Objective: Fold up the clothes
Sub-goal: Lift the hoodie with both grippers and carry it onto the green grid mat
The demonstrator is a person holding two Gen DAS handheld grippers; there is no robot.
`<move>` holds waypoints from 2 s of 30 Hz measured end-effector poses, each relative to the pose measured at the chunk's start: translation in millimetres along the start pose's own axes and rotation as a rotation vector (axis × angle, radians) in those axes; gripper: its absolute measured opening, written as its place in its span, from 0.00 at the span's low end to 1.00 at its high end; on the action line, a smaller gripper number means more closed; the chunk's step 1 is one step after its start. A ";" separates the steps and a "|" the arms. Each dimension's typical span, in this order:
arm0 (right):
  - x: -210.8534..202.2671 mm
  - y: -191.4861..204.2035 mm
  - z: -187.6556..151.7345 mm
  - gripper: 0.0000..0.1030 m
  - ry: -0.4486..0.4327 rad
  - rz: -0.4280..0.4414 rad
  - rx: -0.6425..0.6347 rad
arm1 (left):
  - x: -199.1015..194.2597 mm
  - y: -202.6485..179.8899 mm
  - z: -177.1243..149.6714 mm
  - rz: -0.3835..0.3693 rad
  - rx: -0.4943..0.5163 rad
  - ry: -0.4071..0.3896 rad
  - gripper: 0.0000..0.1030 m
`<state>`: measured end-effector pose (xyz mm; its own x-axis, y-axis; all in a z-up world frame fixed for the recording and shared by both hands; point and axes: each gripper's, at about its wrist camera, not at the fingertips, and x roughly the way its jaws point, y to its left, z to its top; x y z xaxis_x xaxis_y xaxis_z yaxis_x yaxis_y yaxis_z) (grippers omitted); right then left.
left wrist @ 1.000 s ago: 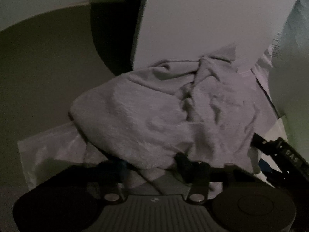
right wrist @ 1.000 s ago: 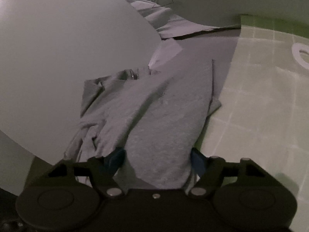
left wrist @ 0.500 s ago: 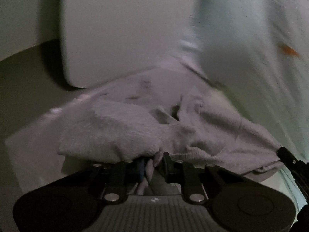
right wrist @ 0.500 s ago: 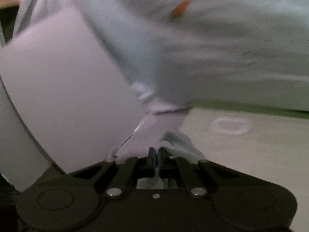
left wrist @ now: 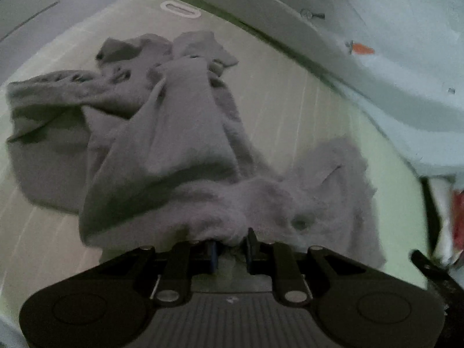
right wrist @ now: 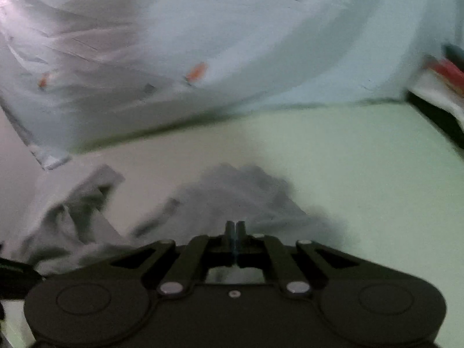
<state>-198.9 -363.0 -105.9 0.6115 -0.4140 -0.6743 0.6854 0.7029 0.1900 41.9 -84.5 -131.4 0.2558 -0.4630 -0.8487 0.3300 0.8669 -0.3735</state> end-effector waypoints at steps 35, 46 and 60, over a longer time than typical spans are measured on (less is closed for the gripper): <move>193.9 38.1 51.0 0.74 0.152 0.116 -0.055 | 40.9 78.6 29.9 0.018 -0.386 -0.121 0.58; 153.8 -26.6 26.3 0.11 0.075 0.018 -0.057 | 81.9 -22.7 81.8 0.056 -0.045 -0.120 0.35; 55.6 -145.9 -30.8 0.12 0.082 -0.462 0.217 | 134.8 -165.5 48.1 -0.129 0.374 -0.026 0.29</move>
<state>-277.1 -470.8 -193.1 0.1988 -0.5996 -0.7752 0.9482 0.3176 -0.0025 65.5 -299.3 -166.0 0.2123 -0.5721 -0.7922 0.6676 0.6770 -0.3100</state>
